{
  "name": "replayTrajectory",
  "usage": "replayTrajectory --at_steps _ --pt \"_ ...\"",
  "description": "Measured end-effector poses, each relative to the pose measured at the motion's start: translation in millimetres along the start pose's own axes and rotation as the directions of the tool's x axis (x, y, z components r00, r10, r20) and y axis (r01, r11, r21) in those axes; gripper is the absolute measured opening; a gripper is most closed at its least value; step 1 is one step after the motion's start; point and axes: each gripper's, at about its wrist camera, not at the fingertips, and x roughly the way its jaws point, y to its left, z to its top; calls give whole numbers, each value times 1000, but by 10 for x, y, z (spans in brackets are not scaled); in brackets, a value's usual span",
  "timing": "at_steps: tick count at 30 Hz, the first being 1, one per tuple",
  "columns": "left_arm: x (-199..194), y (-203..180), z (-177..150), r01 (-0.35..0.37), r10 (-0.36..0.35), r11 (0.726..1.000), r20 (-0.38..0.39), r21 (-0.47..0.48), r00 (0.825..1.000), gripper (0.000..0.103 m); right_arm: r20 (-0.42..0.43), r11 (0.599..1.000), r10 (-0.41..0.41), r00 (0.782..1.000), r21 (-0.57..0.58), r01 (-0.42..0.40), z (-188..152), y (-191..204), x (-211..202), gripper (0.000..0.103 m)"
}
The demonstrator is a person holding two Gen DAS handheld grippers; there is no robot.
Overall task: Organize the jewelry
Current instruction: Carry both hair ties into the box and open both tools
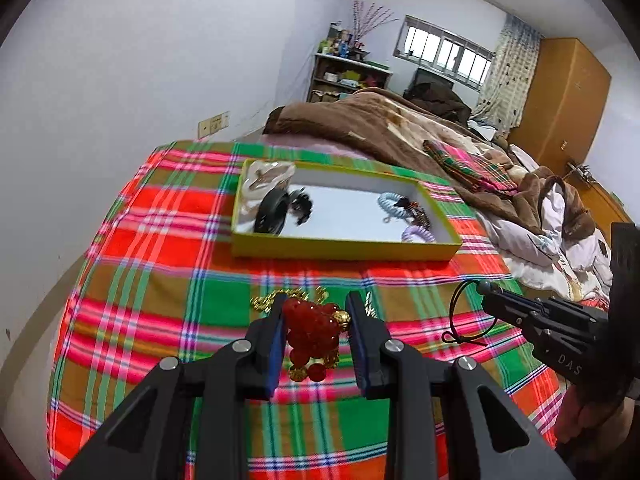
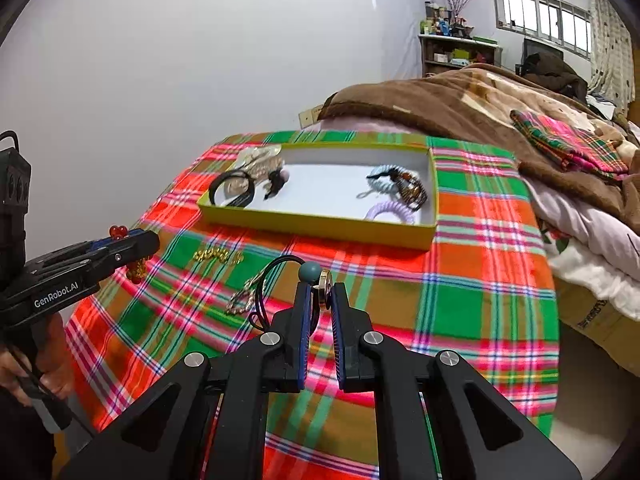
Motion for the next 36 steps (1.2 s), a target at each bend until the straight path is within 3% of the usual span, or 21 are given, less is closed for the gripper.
replayTrajectory --at_steps 18,36 --pt "594 -223 598 17 -17 995 -8 96 1000 30 46 999 -48 998 18 47 571 -409 274 10" --pt "1278 -139 697 -10 21 995 -104 104 994 30 -72 996 -79 994 35 82 681 -688 991 10"
